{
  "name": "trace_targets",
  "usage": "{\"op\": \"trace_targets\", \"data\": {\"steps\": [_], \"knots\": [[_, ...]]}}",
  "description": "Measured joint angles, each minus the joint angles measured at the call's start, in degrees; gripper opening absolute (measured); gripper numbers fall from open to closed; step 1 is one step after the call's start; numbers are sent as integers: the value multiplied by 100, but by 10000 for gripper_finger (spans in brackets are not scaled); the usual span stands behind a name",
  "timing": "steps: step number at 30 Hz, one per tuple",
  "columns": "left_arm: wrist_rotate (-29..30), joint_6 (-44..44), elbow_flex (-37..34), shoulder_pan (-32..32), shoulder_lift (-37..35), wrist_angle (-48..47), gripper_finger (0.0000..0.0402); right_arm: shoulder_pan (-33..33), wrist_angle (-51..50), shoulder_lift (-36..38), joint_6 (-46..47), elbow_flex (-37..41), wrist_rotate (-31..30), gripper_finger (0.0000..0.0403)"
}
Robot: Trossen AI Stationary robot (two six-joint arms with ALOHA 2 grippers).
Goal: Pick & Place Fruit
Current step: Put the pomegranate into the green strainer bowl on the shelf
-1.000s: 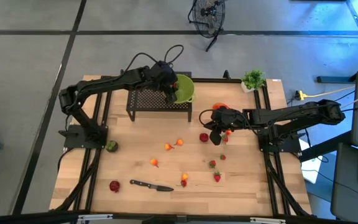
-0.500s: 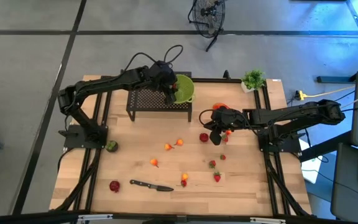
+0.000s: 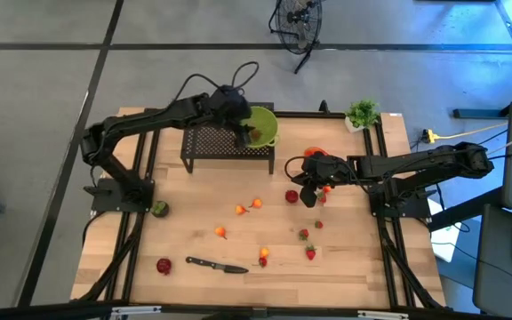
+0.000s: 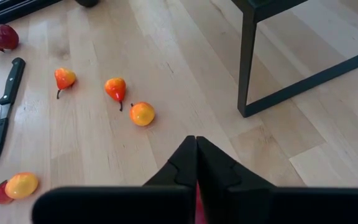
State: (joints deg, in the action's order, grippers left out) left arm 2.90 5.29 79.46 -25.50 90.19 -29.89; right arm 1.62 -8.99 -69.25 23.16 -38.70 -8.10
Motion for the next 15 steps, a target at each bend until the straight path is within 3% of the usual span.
{"op": "trace_targets", "data": {"steps": [15], "knots": [[-97,-1,-61,422,-1661,-426,196,10,0,0,0,0,91,31]]}}
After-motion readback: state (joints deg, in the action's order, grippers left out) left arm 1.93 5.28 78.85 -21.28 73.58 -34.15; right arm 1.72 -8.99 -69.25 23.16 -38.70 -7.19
